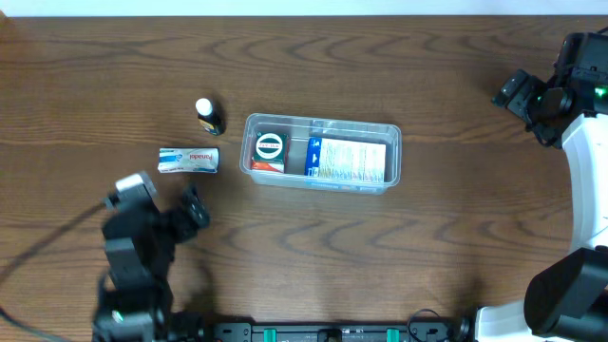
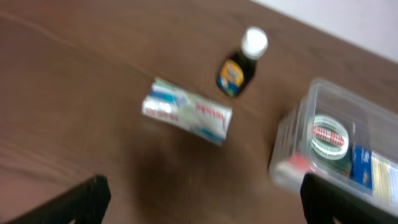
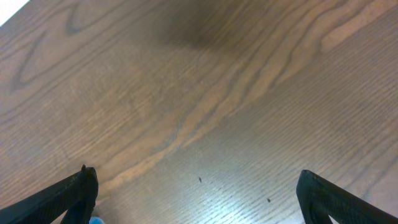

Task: Pack container
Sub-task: 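Reach the left gripper to the white Panadol box and grasp it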

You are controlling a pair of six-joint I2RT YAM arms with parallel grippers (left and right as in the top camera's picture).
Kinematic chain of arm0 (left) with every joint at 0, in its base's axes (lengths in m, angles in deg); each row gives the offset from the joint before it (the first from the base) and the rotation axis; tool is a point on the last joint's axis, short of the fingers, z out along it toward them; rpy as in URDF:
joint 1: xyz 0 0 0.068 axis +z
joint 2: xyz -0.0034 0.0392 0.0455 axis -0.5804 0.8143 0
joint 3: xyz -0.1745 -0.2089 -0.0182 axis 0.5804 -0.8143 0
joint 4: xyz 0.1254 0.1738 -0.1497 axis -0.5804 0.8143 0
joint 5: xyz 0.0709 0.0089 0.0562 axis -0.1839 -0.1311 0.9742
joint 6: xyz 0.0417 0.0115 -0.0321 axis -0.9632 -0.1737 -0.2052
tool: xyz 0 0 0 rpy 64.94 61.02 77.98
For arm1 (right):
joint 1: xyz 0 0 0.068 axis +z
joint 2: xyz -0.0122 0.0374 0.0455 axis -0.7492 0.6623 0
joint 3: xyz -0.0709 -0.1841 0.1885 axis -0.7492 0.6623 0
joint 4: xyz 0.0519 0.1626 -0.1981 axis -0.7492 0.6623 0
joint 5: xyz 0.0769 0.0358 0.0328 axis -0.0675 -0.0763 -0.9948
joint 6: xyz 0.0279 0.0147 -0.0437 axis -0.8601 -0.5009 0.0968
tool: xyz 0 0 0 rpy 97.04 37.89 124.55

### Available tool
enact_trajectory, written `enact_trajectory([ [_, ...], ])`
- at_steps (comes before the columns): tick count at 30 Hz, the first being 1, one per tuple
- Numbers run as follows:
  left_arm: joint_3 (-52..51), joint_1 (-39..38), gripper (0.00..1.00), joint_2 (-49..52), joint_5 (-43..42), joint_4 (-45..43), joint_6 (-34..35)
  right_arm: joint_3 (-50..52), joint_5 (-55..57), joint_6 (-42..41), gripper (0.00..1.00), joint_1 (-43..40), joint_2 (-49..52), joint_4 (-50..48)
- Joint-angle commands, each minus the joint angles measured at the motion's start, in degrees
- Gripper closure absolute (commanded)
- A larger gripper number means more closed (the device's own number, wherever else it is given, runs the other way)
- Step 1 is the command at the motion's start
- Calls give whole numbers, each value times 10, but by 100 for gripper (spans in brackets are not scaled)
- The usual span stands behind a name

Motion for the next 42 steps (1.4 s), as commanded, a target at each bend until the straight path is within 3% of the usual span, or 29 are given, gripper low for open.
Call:
enact_trajectory([
  [1, 148, 10, 2, 164, 17, 85, 31, 1, 0, -8, 1, -3, 3, 1],
  [6, 321, 11, 2, 375, 4, 208, 29, 1, 0, -8, 1, -3, 3, 1],
  [9, 356, 11, 2, 451, -40, 219, 29, 1, 0, -8, 1, -3, 3, 1],
  [16, 356, 11, 2, 558, -66, 216, 38, 1, 0, -8, 1, -3, 3, 1],
  [23, 356, 11, 2, 581, -83, 175, 41, 1, 0, -8, 1, -3, 3, 1],
  [25, 356, 11, 2, 581, -82, 158, 77, 1, 0, -8, 1, -3, 3, 1],
  [31, 356, 11, 1, 582, -56, 141, 340, 1, 0, -8, 1, -3, 3, 1],
  [33, 356, 11, 2, 583, -39, 139, 390, 1, 0, -8, 1, -3, 3, 1],
  [42, 356, 21, 2, 590, -6, 100, 428, 1, 0, -8, 1, -3, 3, 1],
])
